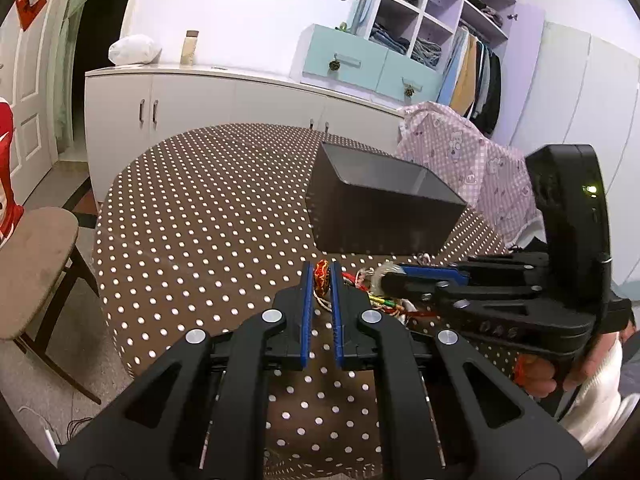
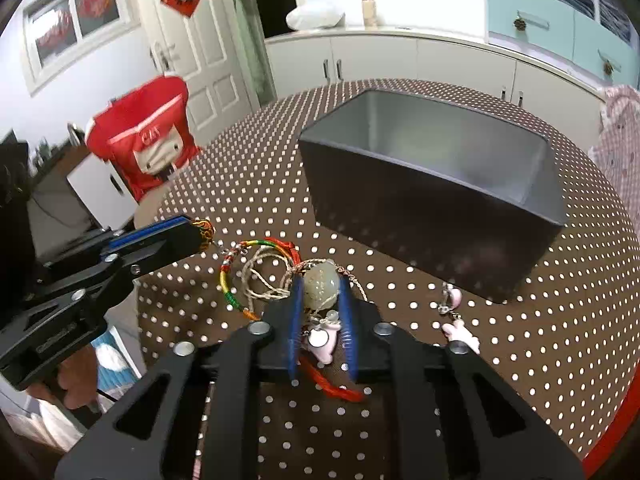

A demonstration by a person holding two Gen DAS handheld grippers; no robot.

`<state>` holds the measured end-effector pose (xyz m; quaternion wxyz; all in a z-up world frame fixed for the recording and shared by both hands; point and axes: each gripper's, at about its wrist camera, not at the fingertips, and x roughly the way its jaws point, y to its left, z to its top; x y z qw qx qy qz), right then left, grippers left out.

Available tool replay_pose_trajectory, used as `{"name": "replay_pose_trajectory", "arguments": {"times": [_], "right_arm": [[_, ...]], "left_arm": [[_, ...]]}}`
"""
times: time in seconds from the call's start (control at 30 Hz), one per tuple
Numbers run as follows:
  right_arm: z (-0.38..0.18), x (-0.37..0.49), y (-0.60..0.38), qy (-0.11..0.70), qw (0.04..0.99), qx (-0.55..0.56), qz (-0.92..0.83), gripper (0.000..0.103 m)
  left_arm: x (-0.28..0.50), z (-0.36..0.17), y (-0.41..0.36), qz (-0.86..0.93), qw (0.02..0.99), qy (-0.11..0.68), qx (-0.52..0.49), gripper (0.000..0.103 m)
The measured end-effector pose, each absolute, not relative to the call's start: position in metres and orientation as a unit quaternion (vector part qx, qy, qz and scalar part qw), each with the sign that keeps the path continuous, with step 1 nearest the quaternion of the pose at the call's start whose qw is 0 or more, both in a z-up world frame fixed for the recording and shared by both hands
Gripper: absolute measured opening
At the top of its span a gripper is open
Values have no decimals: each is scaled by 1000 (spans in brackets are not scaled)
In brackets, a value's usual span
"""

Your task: Organize jewelry

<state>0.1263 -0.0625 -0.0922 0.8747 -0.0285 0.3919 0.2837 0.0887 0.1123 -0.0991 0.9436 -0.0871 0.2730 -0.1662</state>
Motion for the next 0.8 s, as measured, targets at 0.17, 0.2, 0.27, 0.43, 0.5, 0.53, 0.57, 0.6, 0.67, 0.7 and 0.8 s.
{"name": "replay_pose_trajectory", "arguments": {"times": [0.17, 0.2, 0.27, 0.43, 0.5, 0.53, 0.57, 0.6, 0.67, 0.7, 0.8], "right_arm": [[-84, 122, -72, 381, 882, -21, 278, 8], [-83, 120, -73, 379, 882, -20, 278, 8], [-80, 119, -75, 375, 885, -18, 274, 8], [-72, 117, -81, 360, 893, -7, 271, 8], [-70, 116, -85, 354, 895, -1, 272, 8], [-69, 116, -88, 352, 896, 3, 271, 8], [-67, 116, -91, 350, 897, 11, 271, 8], [-66, 115, -93, 349, 896, 19, 273, 8], [-62, 114, -99, 343, 895, 39, 282, 8], [-60, 112, -99, 340, 895, 42, 285, 8], [-53, 109, -95, 330, 893, 45, 302, 7]], "left_arm": [[93, -93, 113, -163, 946, 266, -84, 9], [93, -92, 112, -163, 947, 265, -83, 9], [94, -89, 111, -159, 949, 262, -78, 9], [94, -86, 111, -160, 949, 259, -77, 9], [94, -87, 109, -157, 950, 260, -73, 9], [95, -88, 108, -157, 949, 262, -73, 9], [96, -89, 107, -158, 948, 265, -74, 9], [98, -91, 107, -157, 947, 271, -76, 9], [103, -97, 106, -153, 943, 285, -80, 9], [107, -101, 103, -157, 939, 296, -81, 9], [114, -112, 92, -160, 933, 315, -69, 9]]}}
